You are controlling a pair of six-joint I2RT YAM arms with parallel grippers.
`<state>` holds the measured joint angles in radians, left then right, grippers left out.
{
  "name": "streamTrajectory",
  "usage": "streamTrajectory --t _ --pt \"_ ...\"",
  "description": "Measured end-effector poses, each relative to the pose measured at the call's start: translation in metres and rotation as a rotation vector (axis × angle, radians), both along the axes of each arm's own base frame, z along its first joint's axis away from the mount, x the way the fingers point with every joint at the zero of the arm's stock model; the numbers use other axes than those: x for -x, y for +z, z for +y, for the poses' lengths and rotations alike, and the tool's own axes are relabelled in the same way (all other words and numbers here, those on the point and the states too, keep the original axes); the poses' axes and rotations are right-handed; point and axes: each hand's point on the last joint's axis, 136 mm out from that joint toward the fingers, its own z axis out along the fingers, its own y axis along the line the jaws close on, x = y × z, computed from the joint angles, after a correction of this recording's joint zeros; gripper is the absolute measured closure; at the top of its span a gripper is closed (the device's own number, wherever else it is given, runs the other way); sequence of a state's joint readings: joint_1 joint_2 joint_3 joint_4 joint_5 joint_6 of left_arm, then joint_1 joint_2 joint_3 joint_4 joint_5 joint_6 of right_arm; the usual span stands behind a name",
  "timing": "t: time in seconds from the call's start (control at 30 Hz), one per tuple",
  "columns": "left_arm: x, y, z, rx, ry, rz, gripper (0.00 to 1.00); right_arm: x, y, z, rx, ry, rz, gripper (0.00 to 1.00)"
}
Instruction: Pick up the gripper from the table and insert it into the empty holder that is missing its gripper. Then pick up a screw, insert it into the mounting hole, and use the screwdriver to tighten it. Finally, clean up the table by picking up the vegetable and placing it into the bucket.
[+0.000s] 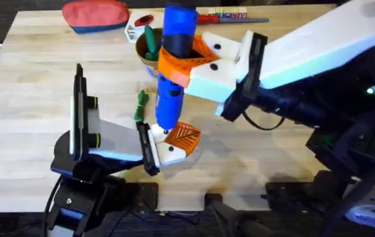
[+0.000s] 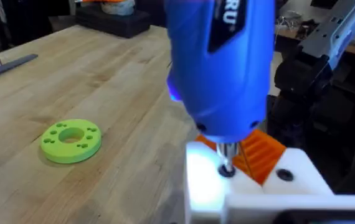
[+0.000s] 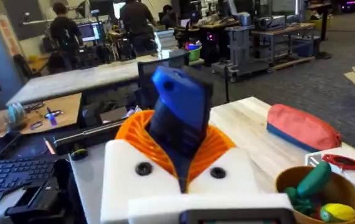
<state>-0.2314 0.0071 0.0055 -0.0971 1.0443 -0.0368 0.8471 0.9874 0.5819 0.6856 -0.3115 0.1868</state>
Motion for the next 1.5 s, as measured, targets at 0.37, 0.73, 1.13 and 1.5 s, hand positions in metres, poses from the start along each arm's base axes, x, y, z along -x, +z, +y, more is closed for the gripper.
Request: streamTrajectory --t 0.37,0.73,1.13,1.5 --pt "0.0 0.0 0.0 0.0 0.0 0.0 0.995 0.0 0.001 0.001 -0.004 0.0 -0.004 0.994" --pt "0.0 0.0 0.0 0.0 0.0 0.0 0.995 0.007 0.054 -0.024 -0.154 -0.037 -0.169 0.994" --pt "0.0 0.0 0.0 0.0 0.0 0.001 0.995 -0.155 -0.057 -0.121 0.523 -0.693 -0.368 0.994" --pt "0.0 0.0 0.0 0.0 0.0 0.0 0.995 -0.231 -0.206 -0.227 1.295 -0.774 -0.41 0.994"
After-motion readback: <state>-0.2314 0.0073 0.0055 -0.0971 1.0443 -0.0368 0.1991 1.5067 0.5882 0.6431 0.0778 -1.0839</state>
